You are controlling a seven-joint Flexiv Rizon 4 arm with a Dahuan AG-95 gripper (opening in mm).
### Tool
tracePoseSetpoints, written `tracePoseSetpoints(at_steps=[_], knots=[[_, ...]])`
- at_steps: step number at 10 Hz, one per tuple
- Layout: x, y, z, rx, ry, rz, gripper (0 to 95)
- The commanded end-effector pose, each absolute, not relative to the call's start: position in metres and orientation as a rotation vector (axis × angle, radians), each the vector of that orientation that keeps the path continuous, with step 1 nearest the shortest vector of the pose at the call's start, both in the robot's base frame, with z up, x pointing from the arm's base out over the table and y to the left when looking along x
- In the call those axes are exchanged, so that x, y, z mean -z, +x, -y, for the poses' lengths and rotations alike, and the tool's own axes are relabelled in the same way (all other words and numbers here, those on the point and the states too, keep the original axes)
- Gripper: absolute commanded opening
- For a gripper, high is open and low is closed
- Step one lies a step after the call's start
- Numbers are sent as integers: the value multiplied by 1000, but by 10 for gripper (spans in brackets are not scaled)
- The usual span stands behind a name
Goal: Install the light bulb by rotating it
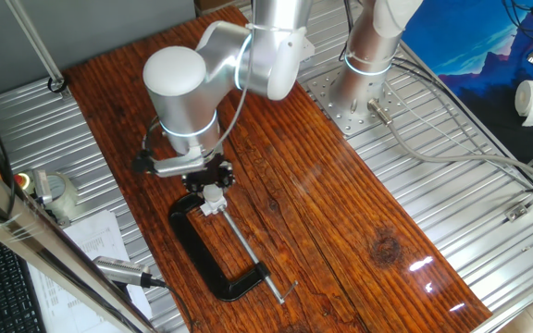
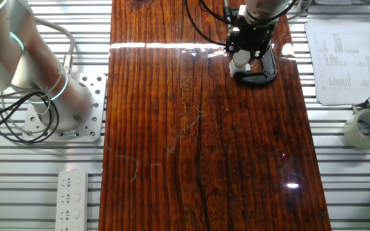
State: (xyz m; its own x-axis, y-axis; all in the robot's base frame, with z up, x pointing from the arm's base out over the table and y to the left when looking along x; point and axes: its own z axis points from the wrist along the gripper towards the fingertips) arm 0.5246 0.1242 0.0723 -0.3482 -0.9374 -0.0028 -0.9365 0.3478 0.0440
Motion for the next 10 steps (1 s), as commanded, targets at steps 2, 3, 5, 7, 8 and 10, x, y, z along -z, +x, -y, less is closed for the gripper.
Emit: tracePoseSetpoints(at_steps=[2, 3, 5, 7, 8, 10], knots=[[-72, 526, -123, 75, 1457, 2740, 0], [-72, 526, -123, 82, 1403, 2760, 0], [-73, 526, -122, 143, 1254, 2831, 0], [-73, 526, -120, 193, 1122, 2885, 0], [-74, 526, -120, 199, 1063, 2904, 0], [-74, 526, -120, 195, 964, 2936, 0]])
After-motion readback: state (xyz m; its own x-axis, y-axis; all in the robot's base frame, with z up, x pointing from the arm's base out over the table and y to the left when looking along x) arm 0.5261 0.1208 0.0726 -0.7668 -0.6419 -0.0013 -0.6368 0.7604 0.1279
